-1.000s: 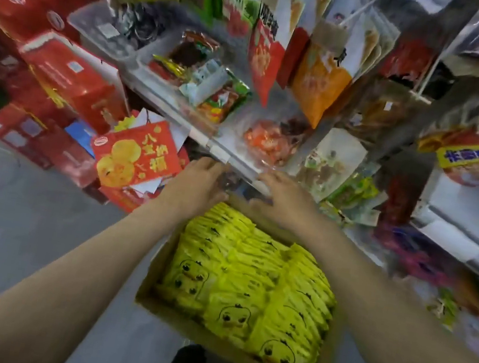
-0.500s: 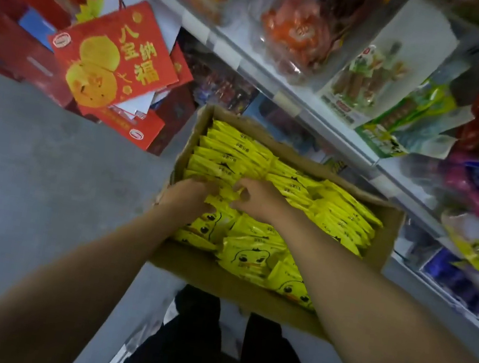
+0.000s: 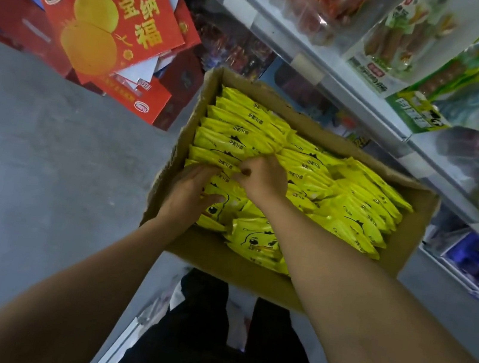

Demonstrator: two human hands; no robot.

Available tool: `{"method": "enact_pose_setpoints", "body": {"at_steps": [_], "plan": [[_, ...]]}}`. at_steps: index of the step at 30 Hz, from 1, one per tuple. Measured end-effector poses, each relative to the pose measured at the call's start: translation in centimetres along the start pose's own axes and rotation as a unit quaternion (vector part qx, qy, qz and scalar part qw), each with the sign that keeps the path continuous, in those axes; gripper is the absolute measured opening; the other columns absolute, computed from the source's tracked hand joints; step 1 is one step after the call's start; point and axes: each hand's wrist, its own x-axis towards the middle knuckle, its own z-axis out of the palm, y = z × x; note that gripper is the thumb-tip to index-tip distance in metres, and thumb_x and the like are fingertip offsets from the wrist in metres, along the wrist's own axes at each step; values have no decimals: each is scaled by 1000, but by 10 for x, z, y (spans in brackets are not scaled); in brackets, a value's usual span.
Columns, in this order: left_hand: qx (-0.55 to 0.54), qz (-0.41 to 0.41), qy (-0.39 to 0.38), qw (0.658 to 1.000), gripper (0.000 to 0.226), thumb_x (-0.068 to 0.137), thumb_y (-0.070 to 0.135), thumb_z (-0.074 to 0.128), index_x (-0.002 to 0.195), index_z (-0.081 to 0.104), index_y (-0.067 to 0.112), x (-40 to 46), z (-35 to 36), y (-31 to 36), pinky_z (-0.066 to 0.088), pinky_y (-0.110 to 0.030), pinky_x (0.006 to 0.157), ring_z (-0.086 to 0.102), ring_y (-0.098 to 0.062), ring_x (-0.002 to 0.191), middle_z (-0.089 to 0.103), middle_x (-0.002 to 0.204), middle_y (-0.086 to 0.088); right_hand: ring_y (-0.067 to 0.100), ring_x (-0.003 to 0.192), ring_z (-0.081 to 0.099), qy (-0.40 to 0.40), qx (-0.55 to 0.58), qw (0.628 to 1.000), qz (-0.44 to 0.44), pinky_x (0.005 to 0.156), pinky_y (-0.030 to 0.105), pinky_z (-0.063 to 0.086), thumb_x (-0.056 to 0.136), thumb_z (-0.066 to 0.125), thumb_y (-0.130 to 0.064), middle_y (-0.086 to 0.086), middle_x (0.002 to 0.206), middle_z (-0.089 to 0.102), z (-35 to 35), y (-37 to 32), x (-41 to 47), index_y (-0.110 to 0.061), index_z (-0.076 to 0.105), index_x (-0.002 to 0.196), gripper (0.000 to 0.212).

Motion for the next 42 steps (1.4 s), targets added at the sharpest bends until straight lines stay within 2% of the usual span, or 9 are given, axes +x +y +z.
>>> {"method": "enact_pose_setpoints", "body": {"at_steps": [3, 9, 14, 17, 20, 22, 28, 38, 42], "plan": [[-25, -13, 4, 1000, 55, 77, 28, 78, 127, 59, 14, -1, -2, 0, 41, -34, 95, 49, -25, 120, 59, 125, -6, 24, 92, 65, 25, 98, 995, 10, 72, 28, 44, 85, 72, -38, 5, 96, 72, -3, 5, -1, -19, 76, 95, 21], [5, -39, -33, 999, 62, 75, 28, 80, 132, 55, 21, 3, -8, 2, 35, -36, 105, 37, -23, 129, 54, 132, -4, 17, 81, 48, 37, 179, 983, -22, 63, 28, 31, 99, 56, -26, -2, 85, 54, -42, 38, -20, -9, 60, 107, 19], [165, -88, -102, 977, 58, 83, 20, 70, 136, 48, 28, 9, -7, 12, 34, -35, 103, 32, -25, 125, 55, 131, -2, 17, 81, 49, 87, 215, 973, 4, 60, 22, 35, 100, 54, -31, -7, 80, 53, -61, 70, -35, -16, 56, 100, 15], [260, -108, -107, 954, 37, 87, 18, 55, 123, 58, 28, 4, -4, 15, 38, -36, 95, 38, -26, 116, 62, 115, -3, 10, 75, 54, 72, 291, 953, 47, 60, 21, 43, 91, 68, -36, -10, 86, 56, -72, 82, -51, -18, 56, 103, 24], [291, -108, -88, 946, 25, 85, 28, 61, 110, 68, 28, -7, -6, 24, 38, -37, 88, 43, -27, 112, 66, 94, -5, 0, 78, 59, 26, 383, 919, 87, 57, 27, 53, 81, 78, -36, -15, 101, 56, -80, 96, -74, -21, 53, 116, 46], [288, -109, -54, 950, 24, 84, 34, 66, 107, 70, 26, -15, -9, 36, 38, -39, 88, 44, -30, 111, 67, 93, -7, 9, 88, 67, 12, 407, 909, 92, 61, 31, 59, 72, 85, -39, -9, 120, 61, -84, 108, -88, -15, 55, 129, 69], [77, -162, 25, 983, 36, 84, 33, 70, 106, 68, 4, -31, -28, 96, 43, -35, 74, 57, -33, 89, 69, 93, -18, 20, 80, 72, 10, 425, 903, 68, 66, 31, 59, 71, 87, -25, 0, 88, 76, -118, 138, -131, -19, 71, 92, 27], [-159, -91, 53, 982, 54, 92, 37, 61, 136, 49, 7, -90, 6, 292, 38, -36, 98, 46, -29, 127, 52, 131, -8, 31, 91, 72, 91, 494, 863, -62, 86, 47, 57, 75, 82, -17, 9, 98, 76, -232, 229, -244, -15, 73, 99, 26], [-275, -60, 27, 959, 30, 88, 38, 66, 109, 66, 17, -118, 43, 377, 47, -27, 69, 65, -11, 90, 68, 100, 4, 29, 83, 71, 125, 507, 845, -117, 77, 42, 59, 78, 79, -11, 8, 94, 76, -285, 281, -312, -15, 71, 98, 22]]}}
